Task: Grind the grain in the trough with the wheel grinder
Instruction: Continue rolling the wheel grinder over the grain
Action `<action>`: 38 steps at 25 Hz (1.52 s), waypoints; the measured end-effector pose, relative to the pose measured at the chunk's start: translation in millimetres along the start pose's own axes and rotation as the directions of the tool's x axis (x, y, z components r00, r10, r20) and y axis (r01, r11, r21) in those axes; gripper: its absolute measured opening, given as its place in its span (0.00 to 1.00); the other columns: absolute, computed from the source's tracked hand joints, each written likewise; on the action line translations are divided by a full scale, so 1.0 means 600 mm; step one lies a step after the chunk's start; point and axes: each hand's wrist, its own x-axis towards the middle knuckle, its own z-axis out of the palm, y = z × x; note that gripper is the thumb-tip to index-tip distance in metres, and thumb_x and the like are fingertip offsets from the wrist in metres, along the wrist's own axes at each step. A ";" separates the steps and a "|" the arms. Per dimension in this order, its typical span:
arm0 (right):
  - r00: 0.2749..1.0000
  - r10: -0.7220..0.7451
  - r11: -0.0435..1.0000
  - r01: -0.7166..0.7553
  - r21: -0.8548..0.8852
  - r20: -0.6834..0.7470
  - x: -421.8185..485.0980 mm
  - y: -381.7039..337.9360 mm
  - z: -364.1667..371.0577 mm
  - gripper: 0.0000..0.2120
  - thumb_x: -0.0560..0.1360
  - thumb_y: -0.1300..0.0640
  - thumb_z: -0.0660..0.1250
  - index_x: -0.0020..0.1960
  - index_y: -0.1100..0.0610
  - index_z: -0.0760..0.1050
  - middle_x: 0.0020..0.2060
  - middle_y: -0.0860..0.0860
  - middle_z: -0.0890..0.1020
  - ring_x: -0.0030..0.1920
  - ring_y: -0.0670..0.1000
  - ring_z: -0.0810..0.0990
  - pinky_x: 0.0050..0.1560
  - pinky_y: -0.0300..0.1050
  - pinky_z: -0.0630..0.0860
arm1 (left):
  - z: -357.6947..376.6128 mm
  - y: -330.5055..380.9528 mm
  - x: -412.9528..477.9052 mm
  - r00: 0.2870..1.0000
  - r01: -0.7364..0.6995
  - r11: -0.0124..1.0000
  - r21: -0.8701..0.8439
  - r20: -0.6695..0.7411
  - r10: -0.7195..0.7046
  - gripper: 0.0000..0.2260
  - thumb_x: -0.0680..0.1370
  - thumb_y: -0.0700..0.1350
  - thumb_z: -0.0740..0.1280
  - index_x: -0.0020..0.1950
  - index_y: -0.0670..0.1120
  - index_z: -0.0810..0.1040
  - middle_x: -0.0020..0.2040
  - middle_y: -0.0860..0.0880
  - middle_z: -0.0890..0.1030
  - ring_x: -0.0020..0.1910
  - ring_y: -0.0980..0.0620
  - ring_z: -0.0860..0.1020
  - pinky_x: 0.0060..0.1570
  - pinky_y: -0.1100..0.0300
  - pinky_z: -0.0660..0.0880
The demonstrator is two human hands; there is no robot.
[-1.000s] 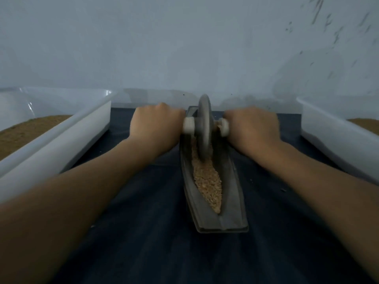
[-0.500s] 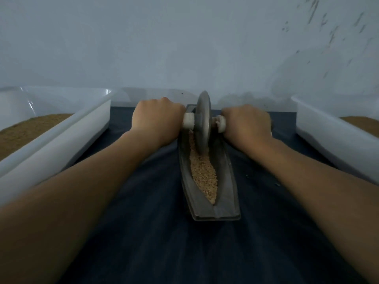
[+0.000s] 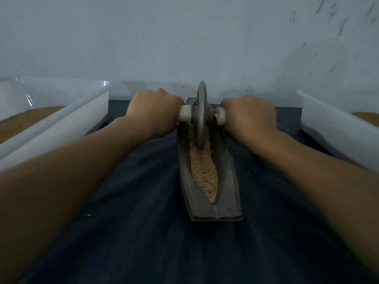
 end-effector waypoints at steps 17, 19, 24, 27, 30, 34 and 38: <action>0.993 -0.110 0.991 0.114 -0.067 0.048 -0.003 0.012 -0.028 0.02 0.73 0.52 0.69 0.43 0.47 0.76 0.35 0.49 0.74 0.36 0.55 0.76 0.34 0.44 0.67 | 0.016 -0.015 -0.049 0.999 0.047 0.991 -0.125 0.003 -0.047 0.02 0.75 0.50 0.64 0.45 0.54 0.75 0.38 0.50 0.75 0.35 0.44 0.75 0.33 0.54 0.71; 0.976 -0.192 0.978 0.182 -0.104 -0.098 -0.070 0.029 -0.019 0.12 0.66 0.49 0.68 0.34 0.46 0.64 0.25 0.43 0.63 0.24 0.47 0.62 0.27 0.36 0.57 | 0.014 -0.020 -0.106 0.966 -0.092 0.995 -0.043 -0.246 0.079 0.03 0.69 0.50 0.62 0.38 0.55 0.67 0.29 0.54 0.63 0.25 0.48 0.63 0.26 0.62 0.59; 0.992 -0.058 0.994 0.046 -0.101 -0.116 -0.016 0.017 0.016 0.11 0.72 0.51 0.70 0.38 0.47 0.67 0.27 0.45 0.61 0.26 0.48 0.58 0.30 0.37 0.53 | 0.024 -0.010 -0.048 0.991 0.035 0.999 -0.014 -0.126 -0.037 0.06 0.73 0.46 0.67 0.38 0.52 0.71 0.30 0.51 0.66 0.25 0.49 0.63 0.27 0.59 0.62; 0.999 0.036 0.999 -0.036 0.007 -0.010 0.038 -0.003 0.017 0.02 0.78 0.52 0.68 0.48 0.49 0.76 0.38 0.51 0.74 0.39 0.57 0.73 0.36 0.44 0.64 | 0.017 -0.007 0.013 0.993 0.114 0.992 -0.053 0.047 -0.112 0.07 0.77 0.49 0.65 0.54 0.52 0.79 0.45 0.46 0.77 0.41 0.42 0.78 0.38 0.51 0.73; 0.996 -0.090 0.996 0.090 -0.028 -0.011 -0.020 0.021 0.000 0.09 0.74 0.49 0.69 0.41 0.49 0.71 0.36 0.49 0.78 0.35 0.55 0.77 0.32 0.43 0.67 | 0.002 -0.013 -0.029 1.000 -0.009 1.000 -0.023 -0.026 0.008 0.04 0.74 0.50 0.66 0.48 0.54 0.78 0.37 0.51 0.72 0.34 0.46 0.73 0.31 0.56 0.68; 0.960 -0.199 0.979 0.185 -0.091 -0.198 -0.085 0.029 -0.022 0.17 0.60 0.49 0.70 0.31 0.46 0.60 0.22 0.42 0.57 0.21 0.44 0.54 0.30 0.32 0.51 | 0.000 -0.033 -0.104 0.975 -0.116 0.992 -0.039 -0.194 0.106 0.05 0.65 0.54 0.63 0.35 0.58 0.67 0.27 0.57 0.57 0.22 0.52 0.58 0.28 0.69 0.50; 1.000 -0.005 0.997 0.004 -0.082 -0.019 -0.005 -0.003 0.004 0.03 0.74 0.52 0.70 0.46 0.50 0.76 0.35 0.50 0.74 0.36 0.56 0.74 0.31 0.42 0.62 | 0.018 -0.002 -0.033 0.996 0.073 0.997 -0.002 -0.059 -0.073 0.02 0.76 0.49 0.66 0.47 0.54 0.77 0.36 0.51 0.71 0.32 0.46 0.73 0.30 0.57 0.64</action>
